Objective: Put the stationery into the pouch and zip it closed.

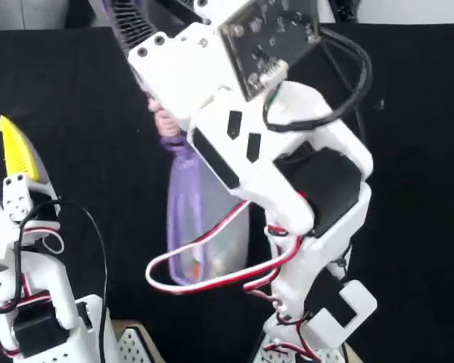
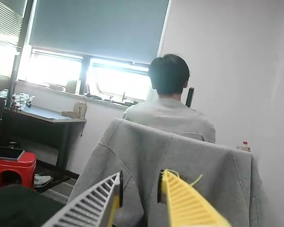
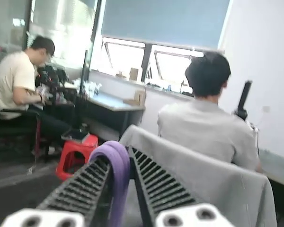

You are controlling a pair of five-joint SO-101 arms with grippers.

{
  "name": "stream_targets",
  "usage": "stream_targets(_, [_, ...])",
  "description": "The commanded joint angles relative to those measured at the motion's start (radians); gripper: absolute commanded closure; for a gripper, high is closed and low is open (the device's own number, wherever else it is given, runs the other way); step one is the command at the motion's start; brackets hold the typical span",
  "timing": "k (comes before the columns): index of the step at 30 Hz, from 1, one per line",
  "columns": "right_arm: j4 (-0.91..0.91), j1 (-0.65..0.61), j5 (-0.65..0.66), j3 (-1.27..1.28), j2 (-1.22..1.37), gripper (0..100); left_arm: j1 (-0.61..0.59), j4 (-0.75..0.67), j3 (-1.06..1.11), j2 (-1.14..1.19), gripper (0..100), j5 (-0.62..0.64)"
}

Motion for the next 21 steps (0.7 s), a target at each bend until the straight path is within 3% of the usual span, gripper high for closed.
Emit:
stream_targets(1, [-0.118, -0.077, 0.008, -0.004, -0.005, 98.6, -0.021, -0.025, -0.038, 0.005, 85, 0.009])
stream_targets(7, [-0.150, -0.138, 0.086, 0.025, 0.001, 98.7, -0.021, -0.025, -0.038, 0.005, 85, 0.009])
stream_targets(13, [0.178, -0.124, 0.084, -0.013, -0.016, 98.8, -0.021, -0.025, -0.038, 0.005, 85, 0.009])
stream_targets(21, [0.465, 0.026, 0.069, -0.082, -0.076, 98.8, -0.015, -0.015, -0.101, 0.003, 85, 0.009])
